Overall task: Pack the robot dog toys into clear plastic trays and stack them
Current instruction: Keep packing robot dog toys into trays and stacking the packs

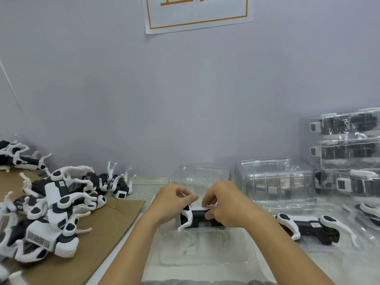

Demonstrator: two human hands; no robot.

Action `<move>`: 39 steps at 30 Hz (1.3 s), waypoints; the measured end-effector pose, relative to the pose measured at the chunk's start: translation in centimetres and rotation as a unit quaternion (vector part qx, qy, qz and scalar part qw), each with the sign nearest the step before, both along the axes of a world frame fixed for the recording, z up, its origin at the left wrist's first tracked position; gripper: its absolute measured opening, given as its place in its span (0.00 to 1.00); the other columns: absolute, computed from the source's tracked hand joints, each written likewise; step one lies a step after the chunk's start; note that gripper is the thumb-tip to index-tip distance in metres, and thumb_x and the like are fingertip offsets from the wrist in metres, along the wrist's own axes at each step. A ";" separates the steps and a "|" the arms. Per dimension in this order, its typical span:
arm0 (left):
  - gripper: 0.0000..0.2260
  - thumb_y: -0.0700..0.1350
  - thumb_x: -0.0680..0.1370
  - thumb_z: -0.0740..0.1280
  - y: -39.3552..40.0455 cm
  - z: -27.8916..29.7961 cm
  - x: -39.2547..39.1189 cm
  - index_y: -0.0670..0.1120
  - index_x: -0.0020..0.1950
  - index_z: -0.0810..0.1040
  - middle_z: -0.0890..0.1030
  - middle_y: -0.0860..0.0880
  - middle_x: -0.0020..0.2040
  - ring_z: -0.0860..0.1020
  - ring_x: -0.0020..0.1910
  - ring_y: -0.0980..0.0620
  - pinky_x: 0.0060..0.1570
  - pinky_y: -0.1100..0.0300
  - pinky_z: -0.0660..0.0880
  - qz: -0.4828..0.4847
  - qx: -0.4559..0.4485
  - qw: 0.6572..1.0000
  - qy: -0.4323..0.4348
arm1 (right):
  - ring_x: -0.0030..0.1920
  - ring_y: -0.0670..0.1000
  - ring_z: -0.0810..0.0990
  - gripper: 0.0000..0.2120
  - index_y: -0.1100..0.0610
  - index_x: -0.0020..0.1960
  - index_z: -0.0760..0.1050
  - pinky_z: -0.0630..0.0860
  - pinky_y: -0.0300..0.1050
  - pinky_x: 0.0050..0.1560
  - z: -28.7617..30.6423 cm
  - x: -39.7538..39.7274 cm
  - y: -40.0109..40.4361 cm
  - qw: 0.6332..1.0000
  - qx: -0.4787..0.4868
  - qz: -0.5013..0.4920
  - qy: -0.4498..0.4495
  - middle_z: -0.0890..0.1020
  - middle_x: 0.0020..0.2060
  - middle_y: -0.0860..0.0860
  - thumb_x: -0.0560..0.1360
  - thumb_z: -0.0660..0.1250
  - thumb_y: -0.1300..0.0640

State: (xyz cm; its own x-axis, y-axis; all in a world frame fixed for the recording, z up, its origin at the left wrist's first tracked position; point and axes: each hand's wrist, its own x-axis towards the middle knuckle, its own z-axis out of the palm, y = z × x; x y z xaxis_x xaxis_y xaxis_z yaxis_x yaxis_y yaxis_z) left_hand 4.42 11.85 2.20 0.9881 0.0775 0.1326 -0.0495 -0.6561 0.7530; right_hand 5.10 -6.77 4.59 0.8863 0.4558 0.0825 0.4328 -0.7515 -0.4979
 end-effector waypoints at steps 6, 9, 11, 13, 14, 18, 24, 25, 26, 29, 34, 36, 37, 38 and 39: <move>0.09 0.56 0.77 0.71 -0.1 -0.1 0.0 0.53 0.40 0.84 0.85 0.51 0.39 0.81 0.41 0.57 0.40 0.64 0.73 0.009 0.010 1.000 0.003 | 0.50 0.53 0.81 0.11 0.53 0.54 0.83 0.80 0.48 0.51 0.4 -1.1 1.0 0.996 -0.061 -0.013 -0.070 0.82 0.51 0.51 0.73 0.74 0.61; 0.10 0.54 0.79 0.69 -0.2 -0.1 0.1 0.52 0.41 0.84 0.85 0.51 0.39 0.81 0.41 0.58 0.39 0.65 0.73 0.008 0.017 1.000 -0.001 | 0.51 0.53 0.80 0.10 0.52 0.56 0.81 0.79 0.48 0.50 1.0 -2.0 1.3 0.992 -0.085 0.010 -0.091 0.81 0.51 0.49 0.75 0.69 0.58; 0.18 0.55 0.83 0.61 -0.3 0.1 0.0 0.49 0.42 0.85 0.85 0.51 0.39 0.82 0.41 0.58 0.40 0.65 0.76 0.014 -0.008 1.000 -0.003 | 0.54 0.52 0.77 0.08 0.47 0.56 0.77 0.77 0.50 0.54 1.6 -2.8 1.6 0.995 -0.058 0.040 -0.076 0.78 0.50 0.46 0.77 0.66 0.50; 0.26 0.56 0.86 0.52 -0.5 0.4 0.1 0.44 0.42 0.84 0.85 0.50 0.39 0.82 0.40 0.55 0.39 0.64 0.75 0.036 -0.064 0.997 -0.003 | 0.58 0.53 0.75 0.10 0.46 0.56 0.75 0.75 0.53 0.57 2.0 -3.7 2.3 0.993 -0.069 0.066 -0.072 0.78 0.52 0.46 0.78 0.63 0.44; 0.29 0.56 0.86 0.50 -0.6 0.5 0.0 0.44 0.42 0.85 0.85 0.50 0.39 0.81 0.39 0.56 0.36 0.67 0.73 0.049 -0.090 0.995 -0.004 | 0.59 0.54 0.75 0.12 0.46 0.57 0.76 0.74 0.54 0.58 2.0 -4.1 2.9 0.991 -0.090 0.072 -0.066 0.78 0.54 0.47 0.79 0.62 0.42; 0.30 0.57 0.86 0.49 -0.8 0.6 -0.2 0.42 0.45 0.86 0.86 0.48 0.43 0.82 0.42 0.58 0.33 0.70 0.71 0.072 -0.129 0.989 -0.009 | 0.62 0.58 0.74 0.18 0.55 0.56 0.77 0.72 0.60 0.62 1.2 -5.0 4.6 0.986 -0.143 0.068 -0.050 0.75 0.64 0.50 0.81 0.59 0.42; 0.28 0.56 0.86 0.51 -0.8 0.4 -0.1 0.40 0.47 0.85 0.86 0.46 0.47 0.82 0.46 0.52 0.37 0.64 0.72 0.062 -0.121 0.991 -0.007 | 0.66 0.57 0.70 0.19 0.51 0.66 0.74 0.71 0.61 0.65 1.2 -4.9 4.0 0.988 -0.130 0.072 -0.038 0.70 0.69 0.45 0.82 0.56 0.42; 0.28 0.56 0.86 0.51 -0.7 0.3 -0.1 0.41 0.46 0.86 0.86 0.47 0.46 0.82 0.47 0.53 0.39 0.63 0.71 0.057 -0.116 0.992 -0.010 | 0.66 0.57 0.70 0.20 0.52 0.64 0.75 0.70 0.62 0.65 1.2 -5.0 4.1 0.988 -0.133 0.068 -0.037 0.70 0.69 0.46 0.82 0.56 0.41; 0.28 0.56 0.86 0.52 -0.7 0.3 -0.1 0.42 0.46 0.86 0.86 0.48 0.45 0.83 0.48 0.53 0.40 0.64 0.71 0.055 -0.111 0.992 -0.013 | 0.65 0.57 0.70 0.20 0.54 0.63 0.75 0.70 0.63 0.65 1.1 -5.1 4.3 0.988 -0.138 0.066 -0.037 0.71 0.68 0.48 0.82 0.57 0.41; 0.26 0.56 0.85 0.53 -0.5 0.1 0.0 0.43 0.44 0.86 0.86 0.49 0.44 0.83 0.47 0.54 0.42 0.64 0.71 0.043 -0.103 0.994 -0.013 | 0.64 0.58 0.72 0.20 0.55 0.60 0.75 0.71 0.61 0.64 1.2 -5.1 4.4 0.986 -0.147 0.072 -0.042 0.74 0.63 0.49 0.81 0.57 0.41; 0.24 0.49 0.83 0.60 -0.3 0.0 0.1 0.51 0.26 0.75 0.73 0.57 0.25 0.70 0.27 0.59 0.34 0.60 0.65 -0.007 -0.034 0.999 -0.032 | 0.40 0.50 0.77 0.14 0.57 0.53 0.79 0.73 0.44 0.40 2.7 -3.6 2.2 0.991 -0.072 0.115 0.019 0.76 0.36 0.47 0.81 0.60 0.48; 0.19 0.48 0.83 0.61 -0.3 -0.1 0.3 0.47 0.32 0.77 0.71 0.56 0.28 0.68 0.29 0.57 0.34 0.59 0.65 -0.027 0.026 0.998 -0.053 | 0.41 0.53 0.81 0.15 0.58 0.51 0.81 0.79 0.48 0.45 3.2 -2.4 0.7 0.995 -0.018 0.088 0.034 0.82 0.38 0.53 0.81 0.60 0.49; 0.15 0.49 0.82 0.62 -0.3 0.0 0.4 0.47 0.38 0.80 0.75 0.57 0.32 0.71 0.32 0.58 0.37 0.60 0.68 -0.035 0.063 0.995 -0.064 | 0.43 0.53 0.82 0.15 0.58 0.50 0.81 0.79 0.51 0.50 3.3 -1.9 0.0 0.997 -0.001 0.071 0.030 0.83 0.40 0.54 0.81 0.60 0.49; 0.11 0.50 0.81 0.64 -0.4 0.1 0.5 0.49 0.43 0.82 0.79 0.58 0.38 0.75 0.38 0.60 0.42 0.61 0.71 -0.042 0.097 0.992 -0.071 | 0.44 0.51 0.81 0.14 0.56 0.49 0.82 0.79 0.50 0.51 3.3 -1.3 -0.7 0.998 0.009 0.053 0.021 0.83 0.41 0.51 0.81 0.61 0.49; 0.07 0.52 0.80 0.66 -0.4 0.3 0.4 0.52 0.47 0.81 0.81 0.59 0.45 0.76 0.45 0.61 0.46 0.62 0.71 -0.048 0.121 0.989 -0.066 | 0.46 0.48 0.81 0.13 0.53 0.50 0.83 0.77 0.46 0.50 3.1 -0.8 -1.3 0.999 0.011 0.036 0.016 0.83 0.44 0.48 0.81 0.62 0.50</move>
